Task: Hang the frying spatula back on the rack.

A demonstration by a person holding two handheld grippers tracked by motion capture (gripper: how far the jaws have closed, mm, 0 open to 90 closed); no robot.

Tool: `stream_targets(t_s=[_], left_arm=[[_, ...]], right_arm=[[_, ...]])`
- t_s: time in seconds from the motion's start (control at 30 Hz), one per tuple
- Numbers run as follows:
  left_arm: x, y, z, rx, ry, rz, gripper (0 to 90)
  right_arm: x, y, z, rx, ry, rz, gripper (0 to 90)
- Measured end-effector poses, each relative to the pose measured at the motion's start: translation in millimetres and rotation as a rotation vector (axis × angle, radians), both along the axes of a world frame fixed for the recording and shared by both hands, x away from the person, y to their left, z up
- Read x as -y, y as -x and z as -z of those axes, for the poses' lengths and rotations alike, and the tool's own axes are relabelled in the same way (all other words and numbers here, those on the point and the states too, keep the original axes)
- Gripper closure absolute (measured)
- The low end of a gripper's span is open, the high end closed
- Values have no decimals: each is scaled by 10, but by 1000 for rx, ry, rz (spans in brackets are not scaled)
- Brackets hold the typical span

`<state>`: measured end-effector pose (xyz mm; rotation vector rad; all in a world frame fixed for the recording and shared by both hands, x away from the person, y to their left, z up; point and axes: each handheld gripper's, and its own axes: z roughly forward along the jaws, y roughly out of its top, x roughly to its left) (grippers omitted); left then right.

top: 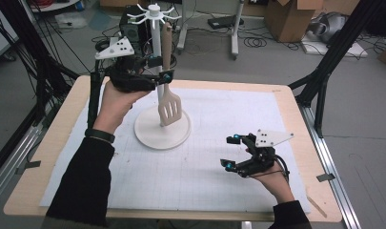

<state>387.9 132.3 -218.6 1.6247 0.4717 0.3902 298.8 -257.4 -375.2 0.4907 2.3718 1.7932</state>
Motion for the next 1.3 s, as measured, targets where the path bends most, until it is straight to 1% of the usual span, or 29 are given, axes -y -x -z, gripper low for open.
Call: stream_targets(t_s=[0.07, 0.13, 0.17, 0.27, 0.3, 0.37, 0.47, 0.5, 0.57, 0.63, 0.67, 0.77, 0.83, 0.87, 0.9, 0.93, 1.0, 1.03, 1.07, 1.1, 1.13, 1.3], left_arm=[[-46, 67, 40, -3, 3, 9, 289], [-94, 164, 92, 13, -1, 25, 282], [-119, 215, 121, 17, -4, 41, 274], [-184, 392, 242, 33, -16, 81, 247], [-206, 453, 294, 38, -19, 95, 246], [-242, 582, 424, 46, -22, 126, 228], [-302, 768, 678, 54, -15, 172, 207], [-331, 817, 769, 47, -6, 188, 200], [-393, 901, 935, 32, -1, 214, 194], [-465, 972, 1078, 24, 16, 242, 184], [-504, 1018, 1159, 21, 21, 248, 184], [-574, 1098, 1322, -3, 28, 268, 181], [-607, 1142, 1424, -14, 14, 269, 180], [-618, 1159, 1472, -17, 7, 271, 180], [-630, 1175, 1515, -22, 5, 273, 177], [-646, 1190, 1556, -20, 7, 271, 173], [-679, 1211, 1629, -17, 12, 271, 173], [-694, 1211, 1664, -23, 12, 269, 173], [-707, 1206, 1691, -35, 9, 267, 173], [-721, 1203, 1712, -38, -2, 258, 173], [-739, 1201, 1730, -38, -4, 247, 173], [-808, 1183, 1805, -59, 6, 217, 173]], right_arm=[[-7, 8, 2, -6, 5, -3, 170], [-8, 9, 8, -2, 8, 0, 170], [-2, 8, 14, 0, 9, 3, 170], [28, 13, 36, -15, 11, 11, 170], [42, 9, 44, -7, 10, 19, 170], [70, 15, 53, -15, 8, 27, 167], [102, 19, 58, -16, 3, 42, 164], [109, 19, 60, -12, 4, 46, 162], [118, 26, 64, -10, 8, 52, 161], [123, 38, 75, -11, 24, 57, 153], [123, 43, 82, -9, 29, 59, 153], [127, 83, 109, -6, 48, 58, 151], [133, 127, 128, -13, 60, 54, 150], [143, 144, 139, -11, 58, 43, 149], [152, 163, 150, -8, 52, 36, 148], [162, 171, 159, 6, 53, 37, 148], [174, 189, 172, 9, 55, 38, 148], [177, 195, 177, 18, 57, 42, 148], [181, 205, 184, 21, 57, 42, 147], [184, 209, 193, 22, 56, 42, 147], [189, 210, 202, 26, 59, 44, 146], [203, 199, 270, 12, 61, 48, 143]])
